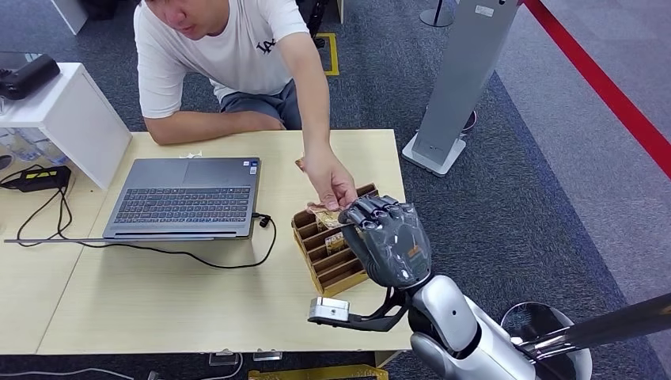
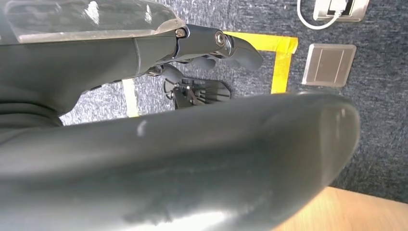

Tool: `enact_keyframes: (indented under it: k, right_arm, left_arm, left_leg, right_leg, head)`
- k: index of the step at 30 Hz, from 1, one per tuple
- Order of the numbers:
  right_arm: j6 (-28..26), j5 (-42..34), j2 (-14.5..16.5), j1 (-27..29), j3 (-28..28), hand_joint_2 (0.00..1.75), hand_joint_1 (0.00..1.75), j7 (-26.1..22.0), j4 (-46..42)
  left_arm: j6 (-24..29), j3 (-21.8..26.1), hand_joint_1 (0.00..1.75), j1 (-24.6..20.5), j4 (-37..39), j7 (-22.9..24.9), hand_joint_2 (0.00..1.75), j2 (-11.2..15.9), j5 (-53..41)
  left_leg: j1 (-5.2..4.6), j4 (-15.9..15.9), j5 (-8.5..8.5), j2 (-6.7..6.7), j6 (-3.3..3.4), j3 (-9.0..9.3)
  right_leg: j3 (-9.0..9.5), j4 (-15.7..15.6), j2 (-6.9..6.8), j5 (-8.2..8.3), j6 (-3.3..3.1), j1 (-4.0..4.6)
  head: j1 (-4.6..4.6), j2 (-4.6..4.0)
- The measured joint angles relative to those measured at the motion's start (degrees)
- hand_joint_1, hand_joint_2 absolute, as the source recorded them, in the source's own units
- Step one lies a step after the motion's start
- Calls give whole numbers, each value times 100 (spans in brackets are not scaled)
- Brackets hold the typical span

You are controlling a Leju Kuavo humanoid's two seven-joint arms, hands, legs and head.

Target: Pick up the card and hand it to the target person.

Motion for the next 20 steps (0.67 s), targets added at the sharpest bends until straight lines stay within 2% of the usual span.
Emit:
enact_keyframes:
  k: [4,6,10,15,17,20]
  right_arm:
    - [-185,63,57,0,0,175,0,31,189]
    - [-330,-288,82,0,0,175,0,-72,278]
    - [-449,-2013,149,-2,-7,175,0,-637,502]
    - [-144,-4215,225,52,-69,175,0,-1284,735]
    - [-10,-4713,242,95,-105,175,0,-1310,819]
    - [91,-5023,248,163,-154,175,0,-1248,897]
  left_arm:
    - [-31,0,0,-1,-1,-32,0,-1,2]
    - [8,1,0,-1,-1,-66,0,-2,13]
    - [113,1,0,0,-1,-47,0,-2,61]
    - [267,1,0,1,-1,-5,0,-2,69]
    - [305,1,0,1,0,-2,0,-2,70]
    - [331,0,0,2,0,5,0,-2,70]
  left_leg:
    - [0,0,0,0,0,-1]
    - [0,0,0,0,0,-1]
    - [0,0,0,0,0,0]
    - [0,0,0,0,0,1]
    - [0,0,0,0,0,1]
    - [0,0,0,0,0,-1]
  right_leg:
    - [-1,0,0,0,0,0]
    - [-1,0,0,0,0,0]
    - [-1,0,0,0,0,0]
    - [-1,0,0,0,0,0]
    - [-1,0,0,0,0,0]
    - [-3,0,0,0,0,0]
  head:
    - [1,0]
    - [0,0]
    - [-5,0]
    - [-3,0]
    - [-2,0]
    - [2,0]
